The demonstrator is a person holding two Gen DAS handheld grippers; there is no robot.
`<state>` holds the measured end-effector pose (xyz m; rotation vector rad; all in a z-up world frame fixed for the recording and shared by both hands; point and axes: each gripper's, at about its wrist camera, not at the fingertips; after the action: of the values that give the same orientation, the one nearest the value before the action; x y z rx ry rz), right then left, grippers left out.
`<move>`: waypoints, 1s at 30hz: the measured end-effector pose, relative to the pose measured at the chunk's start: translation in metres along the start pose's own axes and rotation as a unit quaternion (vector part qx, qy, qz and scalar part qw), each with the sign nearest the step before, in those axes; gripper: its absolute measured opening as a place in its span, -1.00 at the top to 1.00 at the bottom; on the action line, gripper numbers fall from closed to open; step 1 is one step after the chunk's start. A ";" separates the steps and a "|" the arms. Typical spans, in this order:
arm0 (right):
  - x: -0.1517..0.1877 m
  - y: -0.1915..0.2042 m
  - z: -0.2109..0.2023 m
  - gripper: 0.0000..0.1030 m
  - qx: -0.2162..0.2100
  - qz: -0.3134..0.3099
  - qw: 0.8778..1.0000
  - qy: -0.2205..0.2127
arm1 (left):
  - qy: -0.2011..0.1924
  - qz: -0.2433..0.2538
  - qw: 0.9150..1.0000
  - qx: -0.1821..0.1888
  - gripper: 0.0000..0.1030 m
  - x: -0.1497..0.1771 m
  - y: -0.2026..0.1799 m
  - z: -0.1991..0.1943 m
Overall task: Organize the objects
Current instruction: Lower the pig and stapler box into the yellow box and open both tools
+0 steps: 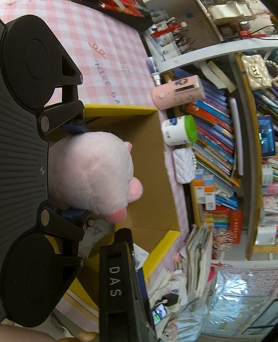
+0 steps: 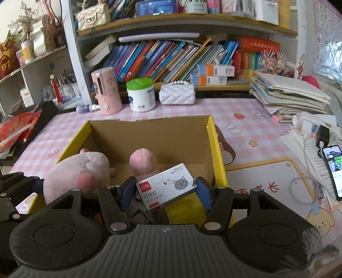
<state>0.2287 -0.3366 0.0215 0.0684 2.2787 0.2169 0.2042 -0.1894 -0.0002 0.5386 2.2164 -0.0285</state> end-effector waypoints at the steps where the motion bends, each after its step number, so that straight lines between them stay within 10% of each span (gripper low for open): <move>1: 0.000 0.000 0.003 -0.14 -0.002 -0.003 1.000 0.002 | 0.003 0.001 1.000 -0.001 -0.29 0.001 0.000 0.002; 30: 0.003 0.021 0.033 -0.17 -0.045 -0.068 0.996 0.036 | -0.015 -0.020 1.000 -0.017 -0.63 0.007 -0.001 -0.015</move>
<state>0.2508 -0.3111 0.0019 -0.1438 2.3314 0.2523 0.1890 -0.1845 0.0040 0.4732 2.1948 -0.0184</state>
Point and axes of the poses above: each gripper's, at about its wrist camera, not at the fingertips, and z roughly the way its jaws point, y to its left, x to its underside, and after that the axes turned 6 degrees about z, right-handed
